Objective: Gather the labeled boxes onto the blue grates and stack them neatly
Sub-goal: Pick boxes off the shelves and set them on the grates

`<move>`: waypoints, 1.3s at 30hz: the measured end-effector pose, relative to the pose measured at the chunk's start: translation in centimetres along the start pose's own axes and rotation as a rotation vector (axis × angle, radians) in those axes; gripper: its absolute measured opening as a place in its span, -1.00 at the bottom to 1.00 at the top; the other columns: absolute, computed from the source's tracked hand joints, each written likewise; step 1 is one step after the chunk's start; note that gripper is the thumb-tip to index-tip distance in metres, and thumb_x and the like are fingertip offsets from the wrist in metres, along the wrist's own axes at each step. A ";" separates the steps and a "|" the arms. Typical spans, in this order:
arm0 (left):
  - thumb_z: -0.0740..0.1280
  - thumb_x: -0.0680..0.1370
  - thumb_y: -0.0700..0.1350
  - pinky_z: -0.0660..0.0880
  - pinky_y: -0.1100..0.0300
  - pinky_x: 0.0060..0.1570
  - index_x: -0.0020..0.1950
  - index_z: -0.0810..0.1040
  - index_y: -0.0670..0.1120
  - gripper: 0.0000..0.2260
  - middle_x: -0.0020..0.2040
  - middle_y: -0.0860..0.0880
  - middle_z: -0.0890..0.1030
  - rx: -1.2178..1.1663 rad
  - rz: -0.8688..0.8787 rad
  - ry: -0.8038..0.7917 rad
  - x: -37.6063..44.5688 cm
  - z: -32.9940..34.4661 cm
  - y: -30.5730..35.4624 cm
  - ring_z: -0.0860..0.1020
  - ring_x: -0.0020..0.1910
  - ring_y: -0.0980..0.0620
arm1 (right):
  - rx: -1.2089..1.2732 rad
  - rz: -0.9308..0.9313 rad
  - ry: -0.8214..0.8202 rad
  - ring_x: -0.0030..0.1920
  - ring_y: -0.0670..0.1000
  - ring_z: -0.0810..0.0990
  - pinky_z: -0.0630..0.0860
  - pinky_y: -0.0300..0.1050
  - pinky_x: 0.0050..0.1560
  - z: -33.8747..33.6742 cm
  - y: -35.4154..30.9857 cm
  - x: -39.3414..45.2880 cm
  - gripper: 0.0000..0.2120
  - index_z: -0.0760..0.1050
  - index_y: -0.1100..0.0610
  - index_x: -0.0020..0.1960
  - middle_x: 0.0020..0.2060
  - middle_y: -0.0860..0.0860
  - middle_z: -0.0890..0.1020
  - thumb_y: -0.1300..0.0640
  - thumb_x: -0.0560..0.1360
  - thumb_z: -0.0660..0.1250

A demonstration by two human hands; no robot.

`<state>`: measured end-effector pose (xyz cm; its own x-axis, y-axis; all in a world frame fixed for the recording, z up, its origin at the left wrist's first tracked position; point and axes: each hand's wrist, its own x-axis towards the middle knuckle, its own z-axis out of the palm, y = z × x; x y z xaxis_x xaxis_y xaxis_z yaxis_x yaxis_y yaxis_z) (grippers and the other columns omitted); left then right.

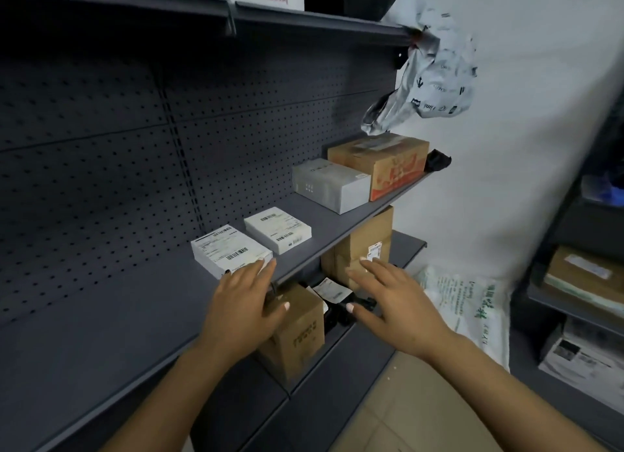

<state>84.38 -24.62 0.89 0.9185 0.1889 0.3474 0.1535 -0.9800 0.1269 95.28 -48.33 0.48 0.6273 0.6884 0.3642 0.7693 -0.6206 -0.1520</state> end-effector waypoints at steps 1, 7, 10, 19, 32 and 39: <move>0.00 0.43 0.32 0.11 -0.02 0.45 0.52 0.18 -0.02 -0.28 0.48 -0.02 0.29 0.003 -0.018 -0.006 0.9 0.6 -0.5 0.23 0.45 -0.01 | -0.004 -0.012 -0.012 0.32 0.16 0.44 0.39 0.14 0.27 0.6 0.5 1.2 -0.46 0.39 -0.01 0.38 0.32 0.09 0.49 -0.21 0.47 0.11; 0.15 0.52 0.25 0.06 -0.07 0.46 0.53 0.10 -0.02 -0.33 0.51 -0.04 0.21 0.053 -0.134 -0.068 6.5 3.9 -4.2 0.15 0.48 -0.04 | -0.016 -0.086 -0.095 0.34 0.19 0.42 0.39 0.20 0.28 4.1 3.1 8.2 -0.43 0.39 0.01 0.38 0.32 0.10 0.48 -0.23 0.47 0.07; 0.11 0.58 0.20 -0.02 -0.09 0.47 0.55 0.01 -0.02 -0.38 0.55 -0.03 0.08 0.131 -0.191 -0.140 8.6 5.1 -5.9 0.05 0.51 -0.02 | -0.014 -0.131 -0.133 0.34 0.19 0.41 0.38 0.19 0.29 5.5 3.9 11.5 -0.43 0.38 0.01 0.39 0.34 0.12 0.46 -0.24 0.48 0.06; -0.17 0.44 0.46 -0.13 -0.20 0.45 0.55 -0.05 0.06 -0.22 0.57 -0.01 -0.03 0.155 -0.394 -0.221 11.5 7.4 -7.1 -0.09 0.53 -0.02 | 0.084 -0.297 -0.205 0.40 0.16 0.32 0.29 0.10 0.36 9.9 4.6 21.5 -0.35 0.32 0.00 0.44 0.41 0.08 0.38 -0.29 0.45 0.01; -0.31 0.25 0.53 0.10 -0.30 0.35 0.51 -0.05 0.22 -0.13 0.55 0.00 0.00 0.234 -0.775 -0.200 12.4 7.7 -2.6 -0.09 0.52 -0.11 | 0.112 -0.480 -0.412 0.52 0.07 -0.11 0.01 0.17 0.46 14.8 4.3 29.0 -0.21 0.06 -0.16 0.51 0.54 -0.02 0.00 -0.50 0.39 0.03; 0.11 0.39 0.29 0.49 -0.12 -0.18 0.28 0.51 0.05 -0.44 0.22 -0.07 0.55 0.395 -0.771 -0.001 13.0 9.4 -2.0 0.48 0.22 -0.20 | 0.172 -0.527 -0.363 0.52 0.08 -0.02 0.25 0.10 0.38 15.4 4.2 29.3 -0.29 0.17 -0.03 0.49 0.51 -0.02 0.15 -0.34 0.45 0.17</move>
<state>99.45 -20.76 -3.62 0.5060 0.8099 0.2965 0.8489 -0.5286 -0.0049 118.79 -25.00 -3.64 0.1396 0.9850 0.1017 0.9739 -0.1179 -0.1941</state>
